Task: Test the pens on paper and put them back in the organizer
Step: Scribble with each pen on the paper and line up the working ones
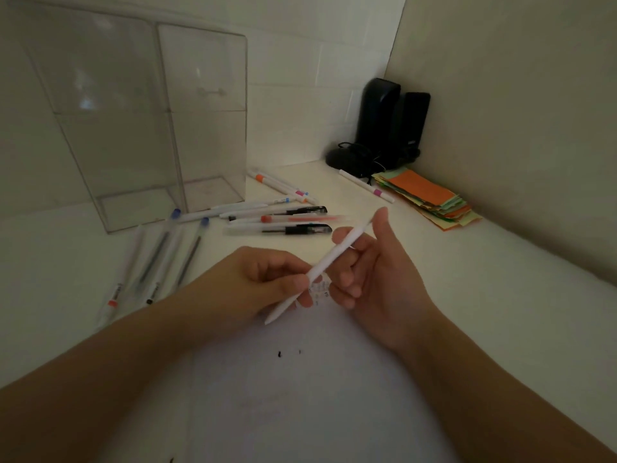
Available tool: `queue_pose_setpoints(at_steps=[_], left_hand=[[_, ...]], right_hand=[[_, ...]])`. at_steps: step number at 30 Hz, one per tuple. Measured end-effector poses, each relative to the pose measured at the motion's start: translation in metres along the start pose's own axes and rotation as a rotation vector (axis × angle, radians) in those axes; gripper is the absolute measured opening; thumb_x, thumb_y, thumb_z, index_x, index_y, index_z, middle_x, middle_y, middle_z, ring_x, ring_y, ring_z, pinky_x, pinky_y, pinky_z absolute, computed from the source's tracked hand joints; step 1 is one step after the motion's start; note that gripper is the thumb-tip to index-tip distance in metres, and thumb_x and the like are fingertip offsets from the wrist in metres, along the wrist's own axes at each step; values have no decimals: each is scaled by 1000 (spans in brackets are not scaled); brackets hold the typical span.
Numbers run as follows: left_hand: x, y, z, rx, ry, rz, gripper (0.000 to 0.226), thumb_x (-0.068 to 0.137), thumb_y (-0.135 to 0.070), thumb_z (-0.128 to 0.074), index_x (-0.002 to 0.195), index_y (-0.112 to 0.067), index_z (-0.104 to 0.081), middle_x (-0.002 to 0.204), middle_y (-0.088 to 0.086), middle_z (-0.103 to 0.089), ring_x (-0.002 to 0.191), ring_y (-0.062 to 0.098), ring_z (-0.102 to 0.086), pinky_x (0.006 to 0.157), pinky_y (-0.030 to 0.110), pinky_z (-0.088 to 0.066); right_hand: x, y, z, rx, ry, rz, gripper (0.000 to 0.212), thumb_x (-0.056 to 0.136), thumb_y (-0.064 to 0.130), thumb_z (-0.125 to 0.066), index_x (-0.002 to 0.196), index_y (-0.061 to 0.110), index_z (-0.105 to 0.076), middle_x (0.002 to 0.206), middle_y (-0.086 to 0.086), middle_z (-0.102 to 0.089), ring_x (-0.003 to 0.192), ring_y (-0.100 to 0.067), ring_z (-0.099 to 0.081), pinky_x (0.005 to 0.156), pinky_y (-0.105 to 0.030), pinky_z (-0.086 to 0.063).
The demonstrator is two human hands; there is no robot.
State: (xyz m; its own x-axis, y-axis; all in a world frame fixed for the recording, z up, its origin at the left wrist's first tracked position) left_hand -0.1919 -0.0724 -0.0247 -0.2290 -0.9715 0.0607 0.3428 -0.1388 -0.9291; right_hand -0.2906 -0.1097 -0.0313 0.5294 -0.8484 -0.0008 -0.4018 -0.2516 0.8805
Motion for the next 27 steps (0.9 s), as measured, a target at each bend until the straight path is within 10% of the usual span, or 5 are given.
queue_pose_setpoints(at_steps=[7, 13, 20, 24, 27], left_hand=[[-1, 2, 2, -108, 22, -19, 12, 70, -45, -64, 75, -36, -70, 68, -10, -69, 57, 10, -49, 51, 14, -39], [1, 7, 6, -231, -39, 3, 13, 66, -40, -68, 72, -30, -72, 68, -8, -70, 60, 4, -58, 58, 17, -45], [4, 11, 26, -158, -225, -52, 20, 87, -25, -51, 80, -31, -68, 79, -10, -73, 66, 1, -59, 68, 14, -49], [5, 14, 36, 28, -271, -60, 23, 86, -8, -57, 80, -29, -65, 79, -19, -71, 67, -4, -60, 63, 2, -43], [5, 12, 26, 250, -176, -86, 21, 80, -14, -66, 79, -35, -64, 81, -29, -65, 70, -6, -59, 62, 2, -41]], right_hand=[[2, -1, -11, 174, 180, -13, 35, 88, 31, -35, 69, 13, -58, 45, -1, -42, 40, -10, -34, 37, -18, -33], [-2, -9, -16, -123, 155, -21, 43, 75, 61, -54, 83, 22, -68, 52, 3, -51, 47, -10, -43, 42, -19, -36], [-4, 20, 23, -389, -203, 119, 23, 83, -4, -53, 69, 11, -45, 42, 3, -36, 34, -9, -30, 34, -20, -29], [-4, 17, 36, -426, -264, 59, 27, 92, 13, -41, 80, 7, -64, 47, -6, -53, 38, -16, -46, 38, -24, -38], [-4, 14, 26, -604, -211, 60, 25, 78, 33, -66, 65, 12, -59, 50, -5, -60, 41, -14, -50, 41, -22, -41]])
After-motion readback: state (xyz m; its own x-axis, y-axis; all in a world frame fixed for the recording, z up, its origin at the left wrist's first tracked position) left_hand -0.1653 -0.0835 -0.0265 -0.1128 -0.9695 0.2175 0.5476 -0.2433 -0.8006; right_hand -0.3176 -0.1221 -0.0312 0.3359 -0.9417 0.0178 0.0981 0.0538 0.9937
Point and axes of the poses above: each hand's wrist, its own x-axis towards the middle knuckle, its own z-axis out of the back of the hand, y = z × x, the point moved 9 cm from there along x, towards the middle knuckle
